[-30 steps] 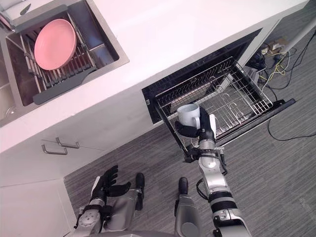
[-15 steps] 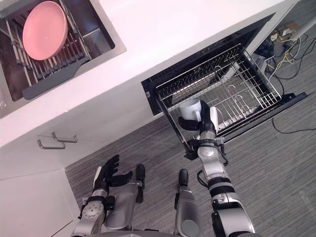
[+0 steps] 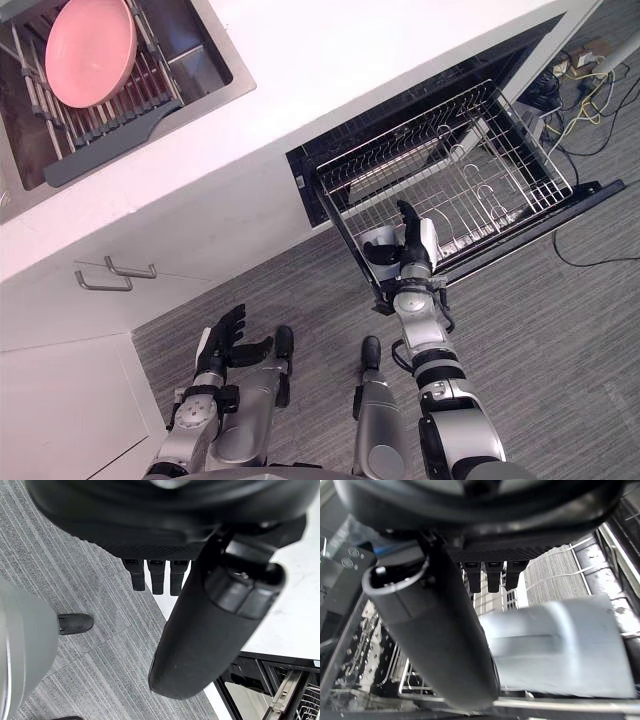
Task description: Walk over to the sink, pick up the cup, carry it to the dishwasher, place the cup inside the dishwasher, then close the dishwasher door
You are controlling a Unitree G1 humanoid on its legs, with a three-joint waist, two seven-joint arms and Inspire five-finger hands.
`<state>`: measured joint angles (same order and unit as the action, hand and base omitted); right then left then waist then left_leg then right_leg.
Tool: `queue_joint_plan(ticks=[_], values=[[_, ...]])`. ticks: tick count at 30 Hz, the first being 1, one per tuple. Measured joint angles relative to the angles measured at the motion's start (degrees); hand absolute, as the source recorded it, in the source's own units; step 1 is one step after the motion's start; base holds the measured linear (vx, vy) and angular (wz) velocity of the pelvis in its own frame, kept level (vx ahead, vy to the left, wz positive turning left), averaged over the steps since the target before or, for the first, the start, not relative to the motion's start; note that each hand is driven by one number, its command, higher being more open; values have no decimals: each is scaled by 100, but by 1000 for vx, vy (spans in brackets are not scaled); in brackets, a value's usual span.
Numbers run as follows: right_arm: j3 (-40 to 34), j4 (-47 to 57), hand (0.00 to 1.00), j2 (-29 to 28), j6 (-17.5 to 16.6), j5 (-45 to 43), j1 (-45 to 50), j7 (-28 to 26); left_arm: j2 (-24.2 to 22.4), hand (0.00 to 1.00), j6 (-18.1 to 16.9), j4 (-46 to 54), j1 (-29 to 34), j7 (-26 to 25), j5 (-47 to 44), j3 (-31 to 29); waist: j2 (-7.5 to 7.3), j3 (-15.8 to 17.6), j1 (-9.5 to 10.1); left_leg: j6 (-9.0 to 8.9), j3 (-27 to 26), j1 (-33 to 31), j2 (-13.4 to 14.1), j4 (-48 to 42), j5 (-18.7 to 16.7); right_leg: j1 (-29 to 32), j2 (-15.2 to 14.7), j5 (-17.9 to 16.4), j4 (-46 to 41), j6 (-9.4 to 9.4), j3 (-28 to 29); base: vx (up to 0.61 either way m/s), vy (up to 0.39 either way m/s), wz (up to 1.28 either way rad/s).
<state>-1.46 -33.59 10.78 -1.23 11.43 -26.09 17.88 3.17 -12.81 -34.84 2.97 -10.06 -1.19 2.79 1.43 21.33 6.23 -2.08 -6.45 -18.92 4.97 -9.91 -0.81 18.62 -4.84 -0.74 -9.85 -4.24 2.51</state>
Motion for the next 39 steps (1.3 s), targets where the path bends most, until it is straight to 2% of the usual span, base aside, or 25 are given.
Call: queue_joint_plan(ticks=[5,11,14,17,20,22,24,26,36,39], values=[[-83,1308,90,-133,11,1,692,111,-20,90,15,-20,-7,2,0,1,-5,-1,-16,-1,-29,290,24,146,0,-271,3,0,127,-1,3,34,-9,-1],[-190,2317,90,-358,3,5,1528,181,-24,90,136,-116,2,50,6,-8,-41,-21,-63,-7,-42,550,24,311,2,-525,8,-8,262,-4,-19,35,-4,1],[-220,2892,90,-514,-33,4,2093,184,-13,90,190,-176,22,110,11,-20,-127,-70,-110,-15,-42,711,3,401,-3,-679,7,-34,325,-2,-37,50,0,2],[-215,3313,90,-726,-127,-2,2610,171,32,90,246,-222,92,193,61,-28,-305,-182,-189,-26,-42,938,-12,523,-10,-865,7,-97,359,-1,-53,66,-6,2],[-180,3696,90,-938,-302,-11,3133,75,36,90,264,-471,192,294,144,-91,-489,-444,-273,-58,-38,1177,-27,629,-50,-1076,-5,-187,395,-7,-75,54,-4,2],[-145,3944,90,-1015,-423,-68,3412,-1,29,90,271,-614,268,297,233,-130,-531,-624,-297,-65,-18,1263,-37,690,-57,-1168,-14,-218,439,-11,-102,78,-3,8],[-114,4161,90,-1076,-569,-75,3580,-65,37,90,290,-650,303,300,259,-153,-527,-661,-326,-69,32,1422,-52,740,-62,-1352,-28,-249,483,-13,-148,69,-1,13],[27,4239,90,-1115,-697,-124,3710,-176,27,90,293,-776,401,301,305,-246,-530,-921,-392,-72,107,1459,-68,778,-65,-1414,-40,-287,503,-14,-222,54,-7,14],[454,4422,90,-1186,-921,-291,4044,-520,153,90,273,-1455,488,366,349,-362,-453,-1479,-441,-77,241,1790,-100,856,-64,-1804,-65,-324,594,-16,-352,-7,-4,7],[556,4422,90,-1132,-978,-290,4035,-558,207,90,272,-1629,498,377,324,-388,-411,-1538,-443,-86,375,1811,-118,872,-34,-1907,-81,-322,634,-17,-480,-22,-8,23]])
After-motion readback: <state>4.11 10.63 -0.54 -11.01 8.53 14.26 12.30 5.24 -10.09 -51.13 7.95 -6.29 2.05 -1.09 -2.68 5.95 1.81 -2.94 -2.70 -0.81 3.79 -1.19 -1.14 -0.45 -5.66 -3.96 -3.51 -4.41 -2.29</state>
